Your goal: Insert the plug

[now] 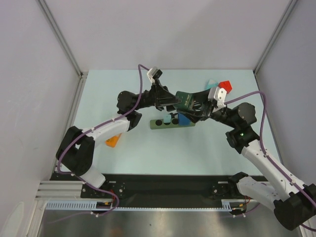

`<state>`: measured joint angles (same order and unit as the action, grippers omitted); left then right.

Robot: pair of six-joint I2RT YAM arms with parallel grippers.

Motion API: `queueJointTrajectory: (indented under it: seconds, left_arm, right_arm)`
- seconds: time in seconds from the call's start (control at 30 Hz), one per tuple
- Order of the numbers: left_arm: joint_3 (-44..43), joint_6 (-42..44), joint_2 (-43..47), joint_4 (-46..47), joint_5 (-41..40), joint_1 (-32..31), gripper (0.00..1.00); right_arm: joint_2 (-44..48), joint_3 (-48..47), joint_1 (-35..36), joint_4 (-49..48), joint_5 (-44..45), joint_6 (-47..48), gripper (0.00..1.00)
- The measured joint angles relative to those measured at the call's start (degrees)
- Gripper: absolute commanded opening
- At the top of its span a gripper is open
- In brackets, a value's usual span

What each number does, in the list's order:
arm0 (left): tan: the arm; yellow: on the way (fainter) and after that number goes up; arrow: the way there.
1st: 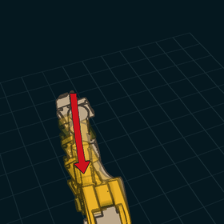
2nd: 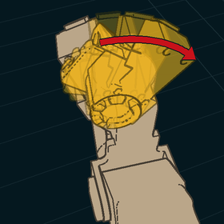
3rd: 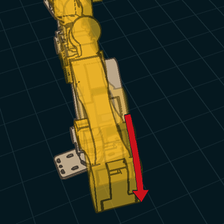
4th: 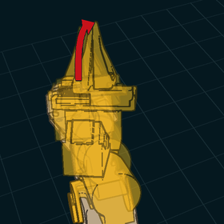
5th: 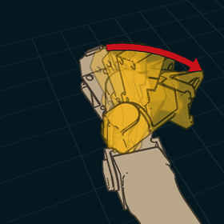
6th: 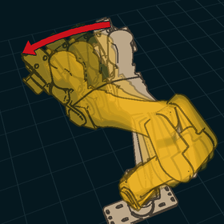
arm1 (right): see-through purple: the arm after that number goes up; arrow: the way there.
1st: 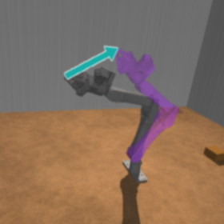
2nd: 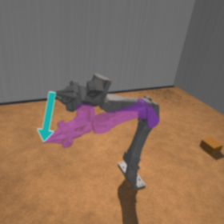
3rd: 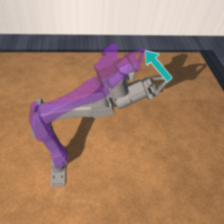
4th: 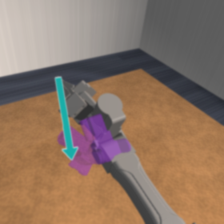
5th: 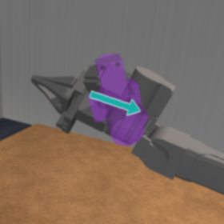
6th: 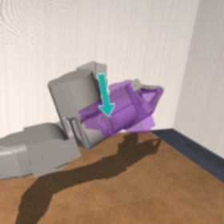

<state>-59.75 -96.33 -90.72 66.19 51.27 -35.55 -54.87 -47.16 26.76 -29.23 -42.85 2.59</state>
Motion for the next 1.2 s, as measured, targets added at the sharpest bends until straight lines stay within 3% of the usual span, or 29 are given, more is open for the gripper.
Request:
queueJointTrajectory:
  seconds: [0.03,0.07,0.1,0.2,0.23,0.27,0.3,0.4,0.53,0.77,0.83,0.97,1.07,1.2]
  left_arm:
    - [0.0,-1.4,0.0,0.2,-0.1,0.0,0.06]
    - [0.0,-1.3,0.0,0.3,-0.3,0.0,0.31]
    - [0.0,-1.1,0.0,0.2,-0.3,0.0,0.47]
    - [0.0,1.9,0.9,-4.3,-0.4,-0.1,0.8]
    - [0.0,4.5,2.0,-8.4,-0.7,0.0,0.83]
    - [-0.1,7.8,3.2,-12.7,-0.9,0.0,0.96]
    - [-0.3,10.9,4.2,-16.3,-1.0,-0.1,1.0]
    - [-1.3,14.9,5.2,-21.4,-0.6,0.1,1.0]
    - [-1.7,15.4,4.5,-21.4,1.0,0.5,1.0]
    - [-2.3,17.3,2.5,-23.2,5.1,4.4,1.0]
    - [-4.0,22.0,2.5,-29.4,5.7,7.1,1.0]
    - [-12.5,39.8,2.5,-52.3,1.9,11.8,1.0]
    - [-19.2,56.1,3.2,-70.1,-7.3,12.9,1.0]
    - [-19.3,70.3,6.7,-83.5,-15.6,12.8,1.0]
  right_arm:
    - [-0.1,0.0,0.0,-0.5,0.1,0.2,0.2]
    - [-0.1,0.1,0.0,-0.9,0.0,-0.2,0.0]
    - [-0.2,0.2,0.0,-1.1,0.0,-0.3,0.0]
    - [-0.2,0.8,0.0,-1.5,0.0,-0.8,0.0]
    - [-0.1,1.1,0.0,-1.0,0.0,-1.2,0.0]
    - [-0.1,1.2,0.0,-0.5,0.1,-1.4,0.0]
    - [0.0,1.2,0.0,-0.3,0.1,-1.5,0.0]
    - [1.1,1.2,0.1,1.2,0.1,-0.9,0.0]
    - [2.2,0.7,-0.5,4.5,0.1,0.2,0.0]
    - [2.9,-1.0,-8.2,12.6,0.0,0.5,0.0]
    - [3.3,-1.4,-11.1,15.8,0.2,0.2,0.0]
    - [0.9,-6.3,-18.2,24.5,1.6,-1.8,0.0]
    - [-6.1,-16.1,-21.1,35.2,7.3,-1.3,0.0]
    - [-20.4,-31.2,-21.1,46.9,18.2,0.5,0.0]
